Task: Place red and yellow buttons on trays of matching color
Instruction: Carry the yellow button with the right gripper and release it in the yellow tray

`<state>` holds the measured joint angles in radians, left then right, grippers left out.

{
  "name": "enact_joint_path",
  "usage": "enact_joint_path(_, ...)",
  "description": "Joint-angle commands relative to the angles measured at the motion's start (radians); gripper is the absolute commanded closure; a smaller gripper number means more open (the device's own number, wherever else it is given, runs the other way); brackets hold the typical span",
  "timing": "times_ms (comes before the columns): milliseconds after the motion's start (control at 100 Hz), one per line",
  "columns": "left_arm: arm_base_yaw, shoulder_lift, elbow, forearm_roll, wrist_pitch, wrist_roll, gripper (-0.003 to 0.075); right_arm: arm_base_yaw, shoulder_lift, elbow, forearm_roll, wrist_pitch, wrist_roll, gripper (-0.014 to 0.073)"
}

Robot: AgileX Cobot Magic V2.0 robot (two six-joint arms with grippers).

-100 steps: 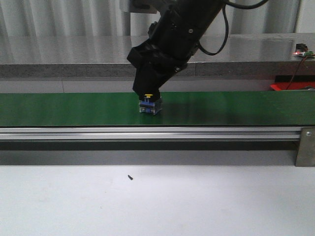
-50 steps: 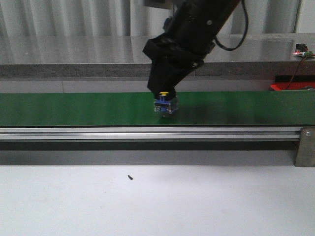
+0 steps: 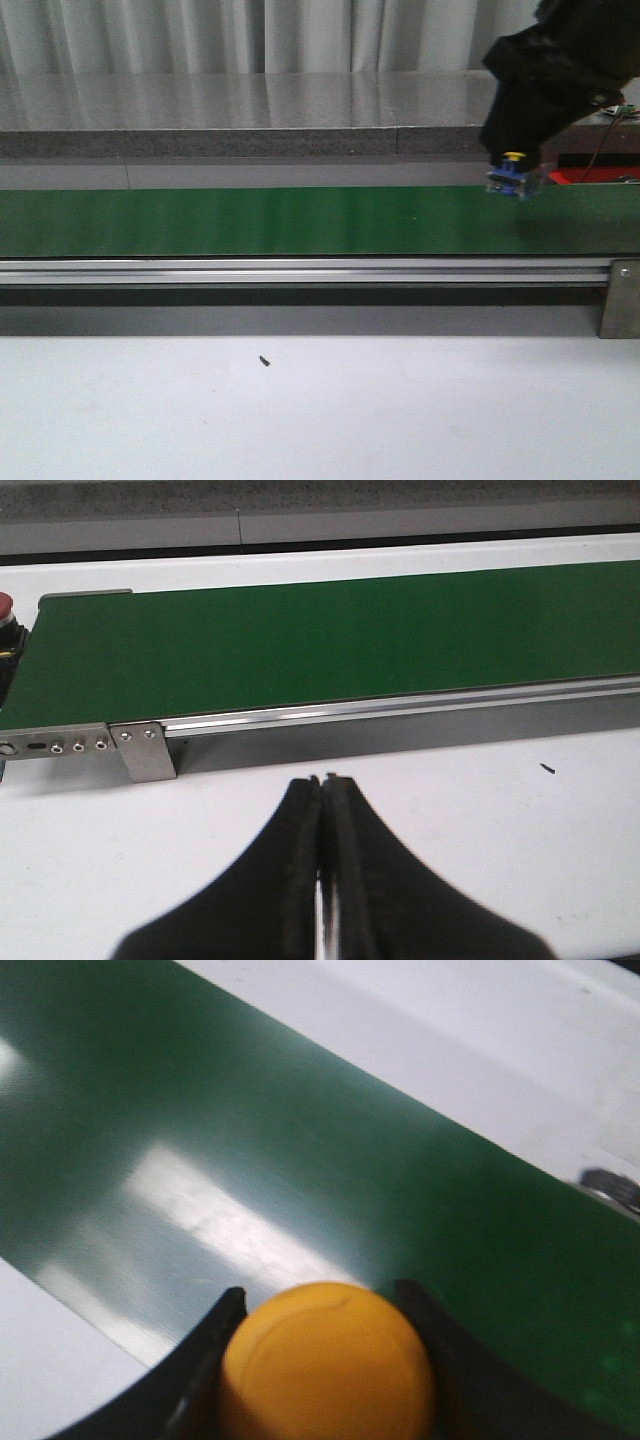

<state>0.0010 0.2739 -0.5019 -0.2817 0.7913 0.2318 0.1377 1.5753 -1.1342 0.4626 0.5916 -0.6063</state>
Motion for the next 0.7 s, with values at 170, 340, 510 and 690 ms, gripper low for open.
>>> enact_joint_path(170, -0.009, 0.012, -0.027, -0.021, -0.07, -0.003, 0.074, -0.233, -0.111, 0.088, 0.031, -0.071, 0.025, 0.0496)
enact_joint_path(340, -0.009, 0.012, -0.027, -0.021, -0.07, -0.003, 0.074, -0.359, -0.111, 0.123, 0.031, -0.083, 0.025, 0.0496)
enact_joint_path(510, -0.009, 0.012, -0.027, -0.021, -0.07, -0.003, 0.074, -0.433, -0.111, 0.146, 0.031, -0.124, 0.025, 0.0496)
enact_joint_path(690, -0.009, 0.012, -0.027, -0.021, -0.07, -0.003, 0.074, -0.483, -0.109, 0.192, 0.03, -0.189, 0.025, 0.0496)
